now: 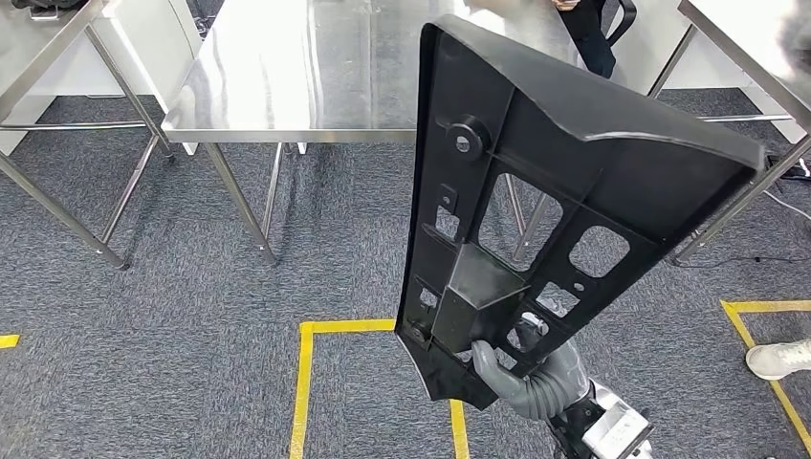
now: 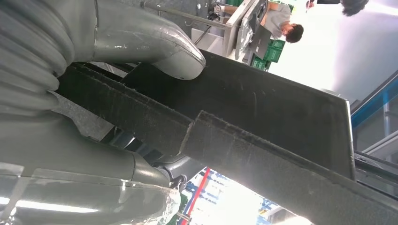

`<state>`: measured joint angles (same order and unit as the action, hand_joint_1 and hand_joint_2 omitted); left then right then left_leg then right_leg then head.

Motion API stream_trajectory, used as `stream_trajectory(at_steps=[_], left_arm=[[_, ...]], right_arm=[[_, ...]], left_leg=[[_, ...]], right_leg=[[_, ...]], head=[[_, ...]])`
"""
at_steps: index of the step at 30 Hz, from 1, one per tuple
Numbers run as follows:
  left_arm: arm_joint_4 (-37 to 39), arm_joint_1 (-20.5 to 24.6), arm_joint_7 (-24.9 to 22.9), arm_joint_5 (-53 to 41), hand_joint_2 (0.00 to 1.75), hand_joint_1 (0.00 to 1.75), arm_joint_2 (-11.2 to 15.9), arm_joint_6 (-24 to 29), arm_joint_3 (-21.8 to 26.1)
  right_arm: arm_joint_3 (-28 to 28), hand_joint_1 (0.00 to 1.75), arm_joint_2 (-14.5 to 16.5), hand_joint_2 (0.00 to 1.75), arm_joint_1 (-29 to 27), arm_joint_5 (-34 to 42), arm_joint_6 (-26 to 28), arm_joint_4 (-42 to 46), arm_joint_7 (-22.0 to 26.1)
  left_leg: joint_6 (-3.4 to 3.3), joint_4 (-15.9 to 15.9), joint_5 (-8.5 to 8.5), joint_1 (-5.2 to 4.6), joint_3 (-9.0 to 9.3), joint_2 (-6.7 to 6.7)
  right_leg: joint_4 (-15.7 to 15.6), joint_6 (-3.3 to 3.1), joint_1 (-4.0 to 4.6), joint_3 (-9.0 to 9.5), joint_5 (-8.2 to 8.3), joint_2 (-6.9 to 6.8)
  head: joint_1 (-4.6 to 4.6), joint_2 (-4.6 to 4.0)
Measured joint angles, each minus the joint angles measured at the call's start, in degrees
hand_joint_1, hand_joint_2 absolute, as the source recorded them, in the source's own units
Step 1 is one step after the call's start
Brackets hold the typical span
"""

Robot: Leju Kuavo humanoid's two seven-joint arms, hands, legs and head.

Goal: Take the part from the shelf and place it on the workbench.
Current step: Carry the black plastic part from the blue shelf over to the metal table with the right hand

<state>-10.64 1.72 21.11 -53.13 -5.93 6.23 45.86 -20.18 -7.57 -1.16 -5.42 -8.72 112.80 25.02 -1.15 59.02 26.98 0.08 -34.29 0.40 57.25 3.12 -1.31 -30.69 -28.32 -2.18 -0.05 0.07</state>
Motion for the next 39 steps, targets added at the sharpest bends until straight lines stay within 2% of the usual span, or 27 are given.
stream_trajectory(at_steps=[9,12,14,16,18,19,20,21,22,23,24,25,26,28,30,32,34,35,36,37,39], left_arm=[[-0.01,0.00,0.01,0.04,1.75,0.00,0.01,-0.07,0.00],[-0.01,0.00,0.01,0.07,1.75,0.00,0.05,-0.07,0.00],[-0.01,0.02,0.01,0.07,1.75,0.00,0.08,-0.07,0.00],[-0.01,0.08,0.02,0.07,1.75,0.00,0.08,-0.07,0.00],[-0.01,0.19,0.03,0.08,1.75,0.00,0.06,-0.08,0.00],[-0.01,0.23,0.04,0.09,1.75,0.00,0.04,-0.08,0.00],[-0.01,0.23,0.04,0.09,1.75,0.00,0.03,-0.08,0.00],[-0.01,0.22,0.05,0.09,1.75,0.00,0.02,-0.07,0.00],[-0.01,0.21,0.05,0.09,1.75,0.00,0.02,-0.06,0.00],[-0.01,0.21,0.05,0.09,1.75,0.00,0.00,-0.05,0.00],[-0.01,0.21,0.05,0.09,1.75,0.00,-0.02,-0.02,0.00],[-0.01,0.22,0.08,0.09,1.75,0.00,-0.04,0.02,0.00],[-0.01,0.22,0.13,0.09,1.75,0.00,-0.06,0.06,0.00],[-0.01,0.21,0.25,0.09,1.75,0.00,-0.07,0.10,0.00],[-0.03,0.19,0.34,0.09,1.75,0.00,0.00,0.10,0.00],[-0.05,0.23,0.39,0.08,1.75,0.00,0.02,0.10,0.00],[-0.05,0.19,0.39,0.07,1.75,0.00,-0.02,0.10,0.00],[-0.05,0.13,0.39,0.07,1.75,0.00,-0.02,0.09,0.00],[-0.05,0.09,0.38,0.07,1.75,0.00,-0.01,0.08,0.00],[-0.05,0.07,0.38,0.07,1.75,0.00,0.02,0.07,0.00],[-0.05,0.08,0.37,0.07,1.75,0.00,0.10,0.05,0.00]], right_arm=[[-0.07,1.75,-0.03,1.75,0.14,0.00,0.10,-0.17,-0.14],[-0.14,1.75,0.01,1.75,0.18,0.00,0.10,-0.17,-0.14],[-0.16,1.75,0.03,1.75,0.27,0.00,0.10,-0.17,-0.15],[-0.18,1.75,0.02,1.75,0.40,0.02,0.12,-0.17,-0.19],[-0.19,1.75,0.01,1.75,0.45,0.04,0.17,-0.27,-0.25],[-0.21,1.75,0.01,1.75,0.44,0.04,0.19,-0.38,-0.28],[-0.23,1.75,-0.02,1.75,0.42,0.04,0.21,-0.51,-0.32],[-0.25,1.75,-0.05,1.75,0.41,0.05,0.22,-0.64,-0.34],[-0.27,1.75,-0.09,1.75,0.41,0.06,0.22,-0.72,-0.36],[-0.30,1.75,-0.13,1.75,0.43,0.07,0.23,-0.76,-0.38],[-0.33,1.75,-0.14,1.75,0.46,0.09,0.25,-0.80,-0.39],[-0.36,1.75,-0.13,1.75,0.51,0.11,0.26,-0.83,-0.39],[-0.38,1.75,-0.13,1.75,0.58,0.12,0.27,-0.85,-0.41],[-0.38,1.75,-0.14,1.75,0.70,0.13,0.29,-0.88,-0.45],[-0.38,1.75,-0.12,1.75,0.77,0.12,0.30,-0.87,-0.47],[-0.39,1.75,-0.03,1.75,0.83,0.13,0.30,-0.87,-0.47],[-0.39,1.75,0.03,1.75,0.86,0.14,0.31,-0.90,-0.47],[-0.39,1.75,0.05,1.75,0.86,0.13,0.31,-0.92,-0.48],[-0.39,1.75,0.05,1.75,0.86,0.13,0.31,-0.94,-0.49],[-0.39,1.75,0.05,1.75,0.86,0.13,0.31,-0.96,-0.50],[-0.39,1.75,0.05,1.75,0.91,0.11,0.30,-0.96,-0.53]], left_leg=[[-0.37,0.14,0.17,-0.17,-0.01,-0.01],[-0.88,0.16,0.27,-0.57,-0.10,-0.05],[-1.47,-0.41,0.06,-0.52,0.19,-0.21],[-2.15,-1.17,-0.20,-0.16,0.76,-0.38],[-2.53,-1.37,-0.18,-0.05,1.04,-0.59],[-2.58,-1.35,-0.11,-0.12,1.10,-0.76],[-2.57,-1.33,-0.01,-0.19,1.22,-0.99],[-2.50,-1.30,0.12,-0.23,1.39,-1.25],[-2.35,-1.28,0.29,-0.24,1.67,-1.52],[-2.15,-1.25,0.51,-0.21,2.01,-1.77],[-1.84,-1.19,0.80,-0.28,2.30,-2.00],[-1.49,-1.12,1.10,-0.35,2.54,-2.16],[-1.14,-1.09,1.36,-0.42,2.65,-2.26],[-0.52,-1.21,1.67,-0.38,2.75,-2.30],[0.10,-0.45,2.32,-0.15,2.52,-2.02],[0.80,4.47,4.56,0.13,0.14,-1.41],[1.39,12.40,7.19,0.46,-4.52,-0.92],[1.58,15.04,7.43,0.59,-6.52,-0.81],[1.69,15.62,6.51,0.68,-7.57,-0.74],[1.71,13.87,4.54,0.77,-7.40,-0.67],[1.60,6.47,-0.22,0.90,-4.59,-0.36]], right_leg=[[-0.07,0.30,-0.15,0.02,0.09,0.00],[-0.19,0.79,-0.49,0.07,0.15,-0.04],[-0.17,1.21,-0.65,0.10,0.02,0.01],[2.73,0.99,-0.66,-1.30,-1.43,0.67],[10.12,0.30,-0.52,-5.16,-4.28,1.46],[13.97,0.19,-0.43,-7.31,-5.43,1.67],[16.29,0.29,-0.35,-8.81,-5.80,1.80],[16.49,0.60,-0.30,-9.26,-5.26,1.88],[14.08,1.02,-0.32,-8.38,-3.77,1.91],[9.97,1.43,-0.35,-6.57,-1.79,1.91],[6.00,1.52,-0.30,-4.70,-0.20,1.93],[2.93,1.30,-0.23,-3.18,0.87,1.96],[1.25,0.83,-0.08,-2.31,1.29,1.99],[0.77,-0.33,0.18,-1.95,1.15,2.02],[0.56,-1.23,-0.16,-1.50,0.99,2.00],[0.38,-2.07,-0.55,-0.74,0.60,1.89],[0.38,-2.62,-0.47,-0.14,0.03,1.77],[0.39,-2.68,-0.44,0.18,-0.28,1.76],[0.39,-2.63,-0.45,0.60,-0.65,1.77],[0.39,-2.49,-0.51,1.14,-1.08,1.79],[0.35,-2.02,-0.57,2.28,-2.06,1.83]], head=[[-0.01,0.00],[-0.03,0.00],[-0.02,0.00],[0.13,0.00],[0.28,0.00],[0.32,0.00],[0.30,0.00],[0.30,0.00],[0.31,0.00],[0.32,0.00],[0.34,0.00],[0.34,0.00],[0.32,0.00],[0.31,0.00],[0.20,0.00],[-0.08,0.00],[-0.25,0.00],[-0.25,0.00],[-0.26,0.00],[-0.27,0.00],[-0.25,0.00]])
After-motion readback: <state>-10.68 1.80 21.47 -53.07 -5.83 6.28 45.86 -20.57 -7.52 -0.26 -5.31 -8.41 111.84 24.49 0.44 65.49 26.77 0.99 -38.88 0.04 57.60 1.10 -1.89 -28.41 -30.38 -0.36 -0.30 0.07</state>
